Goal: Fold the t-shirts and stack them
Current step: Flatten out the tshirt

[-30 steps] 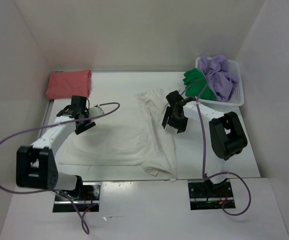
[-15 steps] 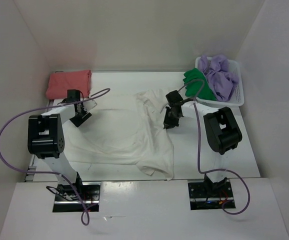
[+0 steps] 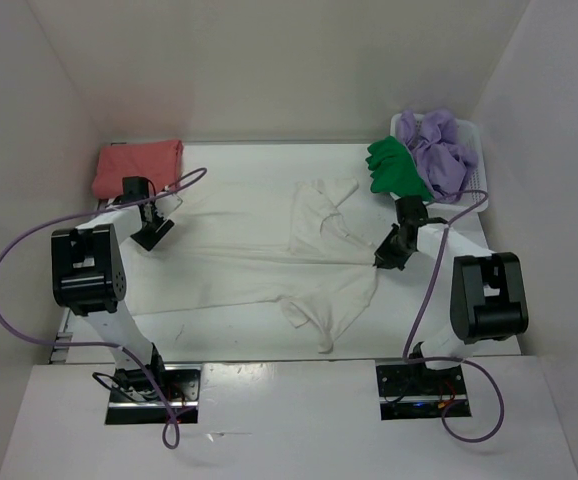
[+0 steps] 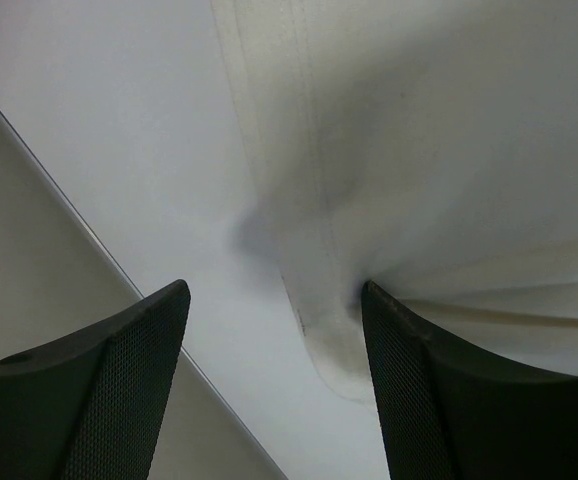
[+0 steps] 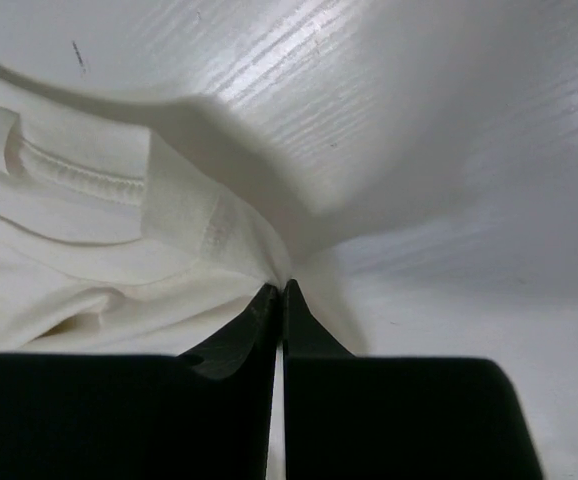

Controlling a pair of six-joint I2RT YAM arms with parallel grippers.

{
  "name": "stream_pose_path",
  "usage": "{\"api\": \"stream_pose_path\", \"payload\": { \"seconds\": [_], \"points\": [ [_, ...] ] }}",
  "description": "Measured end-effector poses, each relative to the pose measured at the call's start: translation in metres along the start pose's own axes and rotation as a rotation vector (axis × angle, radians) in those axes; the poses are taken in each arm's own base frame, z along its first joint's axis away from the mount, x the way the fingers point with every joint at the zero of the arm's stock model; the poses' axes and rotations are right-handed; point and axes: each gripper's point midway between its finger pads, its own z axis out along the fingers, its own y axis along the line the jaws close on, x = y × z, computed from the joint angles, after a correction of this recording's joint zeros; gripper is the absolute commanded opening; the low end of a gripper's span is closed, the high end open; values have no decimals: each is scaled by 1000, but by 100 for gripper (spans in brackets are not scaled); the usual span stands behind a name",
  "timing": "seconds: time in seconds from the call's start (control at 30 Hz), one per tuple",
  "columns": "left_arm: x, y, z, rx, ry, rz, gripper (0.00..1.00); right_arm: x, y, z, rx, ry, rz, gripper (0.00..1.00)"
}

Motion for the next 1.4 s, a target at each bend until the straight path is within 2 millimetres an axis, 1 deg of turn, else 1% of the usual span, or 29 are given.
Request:
{"api": "stream_pose_path", "payload": {
  "seconds": [0.2, 0.23, 0.27, 0.3, 0.43, 0.5, 0.53, 0.57, 0.63, 0.67, 0.7, 0.73, 0.77, 0.8, 0.83, 0.87, 0.9, 0.93, 1.0, 1.07, 1.13, 1.17, 1.27, 1.3, 1.33, 1.4],
  "points": [
    [5, -5, -4, 26, 2, -3, 77, 11, -12, 1, 37, 22, 32, 7],
    [7, -7, -6, 32, 6, -4, 77, 12, -13, 0, 43, 21, 39, 11],
    [10, -10, -7, 39, 13, -2, 77, 13, -15, -2, 48, 17, 47, 28],
    [13, -12, -9, 44, 20, -2, 77, 13, -16, -5, 51, 11, 55, 32],
    [34, -24, -19, 94, 79, -1, 76, 4, -18, -17, 58, -39, 73, 35],
    [47, -35, -26, 149, 125, 3, 75, 5, -14, -24, 55, -49, 60, 42],
    [52, -39, -29, 173, 144, 7, 75, 4, -8, -30, 54, -56, 39, 44],
    [56, -44, -34, 206, 163, 7, 75, 4, 5, -37, 46, -73, -9, 48],
    [56, -45, -43, 253, 173, -1, 77, 3, 48, -54, -21, -100, -127, 53],
    [47, -38, -50, 260, 153, -14, 77, -1, 86, -66, -89, -131, -212, 56],
    [37, -28, -53, 249, 124, -27, 79, -3, 111, -71, -131, -144, -262, 58],
    [22, -15, -57, 222, 80, -47, 79, -7, 134, -76, -160, -156, -307, 61],
    [6, 0, -61, 185, 36, -57, 81, -13, 157, -74, -183, -167, -347, 67],
    [-11, 17, -65, 141, -13, -66, 81, -20, 176, -70, -198, -181, -374, 70],
    [-27, 29, -67, 102, -56, -77, 81, -27, 191, -62, -206, -191, -397, 73],
    [-44, 41, -68, 65, -99, -78, 81, -33, 200, -50, -198, -192, -421, 76],
    [-59, 48, -67, 40, -134, -71, 81, -37, 205, -33, -182, -184, -442, 76],
    [-71, 50, -63, 26, -154, -62, 81, -39, 207, -19, -160, -170, -460, 77],
    [-90, 47, -49, 22, -174, -45, 81, -40, 208, 12, -120, -139, -492, 77],
    [-100, 34, -27, 49, -163, -35, 81, -38, 205, 43, -79, -104, -521, 77],
    [-100, 16, -6, 89, -135, -20, 81, -29, 193, 64, -35, -56, -543, 77],
    [-98, 10, -1, 106, -123, -16, 81, -27, 192, 68, -31, -46, -547, 77],
    [-89, -4, 10, 138, -92, -21, 81, -29, 193, 66, -35, -53, -564, 59],
    [-87, -6, 12, 142, -85, -24, 81, -28, 191, 67, -30, -48, -565, 44],
    [-85, -8, 13, 143, -79, -27, 81, -27, 187, 69, -23, -42, -559, 37],
    [-80, -10, 18, 136, -64, -29, 81, -27, 180, 72, -10, -35, -542, 26]
  ]
}}
